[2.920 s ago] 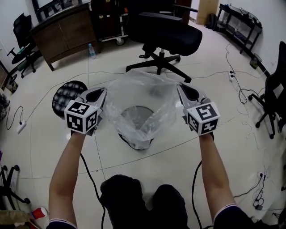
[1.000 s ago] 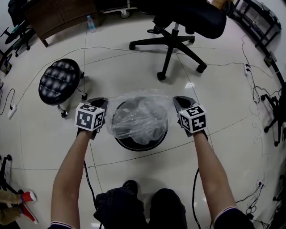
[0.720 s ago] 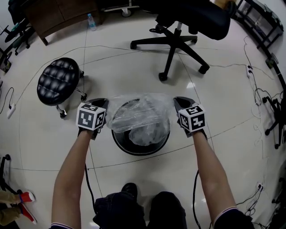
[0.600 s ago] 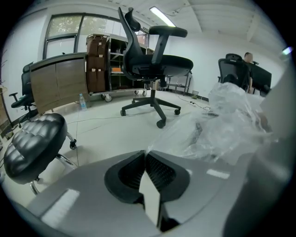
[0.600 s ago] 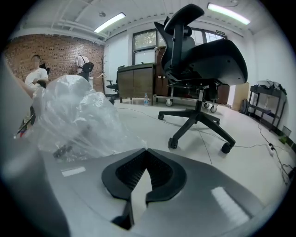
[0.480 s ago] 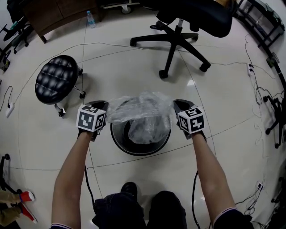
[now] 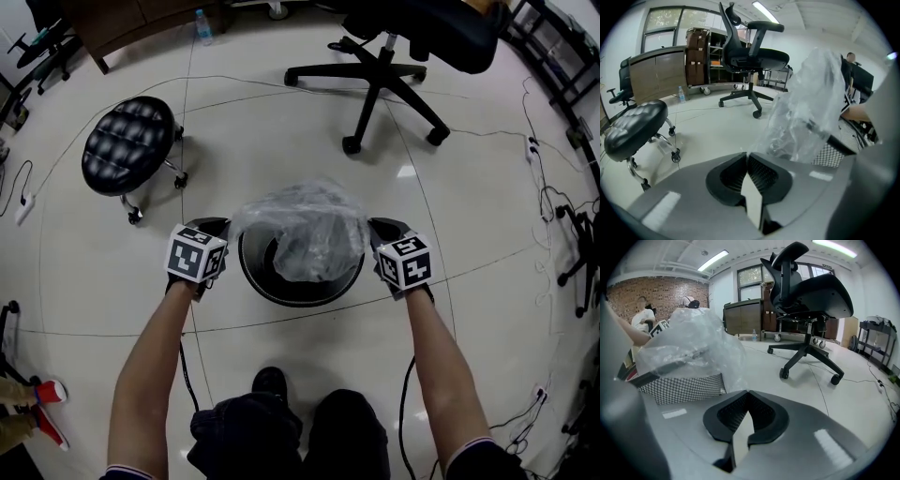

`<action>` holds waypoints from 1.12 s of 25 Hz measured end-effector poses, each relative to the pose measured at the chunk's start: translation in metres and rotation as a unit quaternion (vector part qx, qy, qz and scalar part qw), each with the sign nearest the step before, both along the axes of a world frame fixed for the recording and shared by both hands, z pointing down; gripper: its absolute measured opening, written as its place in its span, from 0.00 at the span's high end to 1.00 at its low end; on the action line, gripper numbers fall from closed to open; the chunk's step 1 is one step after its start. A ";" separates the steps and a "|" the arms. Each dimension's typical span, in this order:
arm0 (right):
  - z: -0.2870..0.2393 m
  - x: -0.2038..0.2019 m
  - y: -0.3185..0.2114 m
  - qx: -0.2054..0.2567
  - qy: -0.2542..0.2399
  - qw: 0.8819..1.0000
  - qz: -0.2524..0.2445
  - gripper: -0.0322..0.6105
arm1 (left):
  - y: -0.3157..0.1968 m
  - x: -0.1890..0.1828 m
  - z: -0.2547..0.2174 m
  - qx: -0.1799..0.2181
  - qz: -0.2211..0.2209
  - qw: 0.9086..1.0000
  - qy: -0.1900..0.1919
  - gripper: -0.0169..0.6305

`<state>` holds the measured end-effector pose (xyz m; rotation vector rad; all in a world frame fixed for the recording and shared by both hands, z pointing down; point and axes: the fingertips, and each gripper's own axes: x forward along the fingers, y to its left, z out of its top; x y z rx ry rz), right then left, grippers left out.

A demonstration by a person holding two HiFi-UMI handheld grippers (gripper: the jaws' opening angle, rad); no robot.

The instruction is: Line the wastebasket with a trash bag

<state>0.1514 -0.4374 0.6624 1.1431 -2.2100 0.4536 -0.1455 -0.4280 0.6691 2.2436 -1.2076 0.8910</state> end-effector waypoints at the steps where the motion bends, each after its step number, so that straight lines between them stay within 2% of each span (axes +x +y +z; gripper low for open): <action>1: 0.001 -0.002 0.003 -0.002 0.001 1.000 -0.003 0.95 | 0.003 0.000 0.001 -0.002 -0.002 1.000 0.003 0.96; 6: -0.001 -0.008 0.008 -0.007 -0.009 1.000 -0.008 0.94 | 0.013 0.003 0.000 -0.008 -0.003 1.000 0.009 0.95; 7: -0.004 -0.009 0.008 -0.007 -0.015 1.000 -0.009 0.91 | 0.014 0.003 -0.002 -0.007 -0.002 1.000 0.012 0.95; 9: -0.011 -0.008 0.009 -0.006 -0.029 1.000 -0.010 0.82 | 0.017 0.001 -0.007 -0.003 0.001 1.000 0.019 0.87; 11: -0.020 -0.004 0.010 -0.001 -0.040 0.999 -0.008 0.78 | 0.020 -0.004 -0.015 0.004 0.005 1.000 0.023 0.80; 17: -0.054 0.013 0.013 0.027 -0.049 0.998 -0.006 0.77 | 0.037 -0.020 -0.041 0.013 0.031 0.999 0.006 0.72; 20: -0.073 0.016 0.014 0.042 -0.052 0.998 -0.006 0.77 | 0.042 -0.025 -0.049 0.014 0.031 0.999 -0.004 0.72; 25: -0.104 -0.004 0.012 0.064 -0.057 0.996 -0.027 0.77 | 0.047 -0.025 -0.074 0.036 0.018 0.999 0.007 0.72; 28: -0.117 -0.024 0.011 0.070 -0.059 0.995 -0.049 0.77 | 0.050 -0.016 -0.096 0.050 0.035 0.998 0.013 0.72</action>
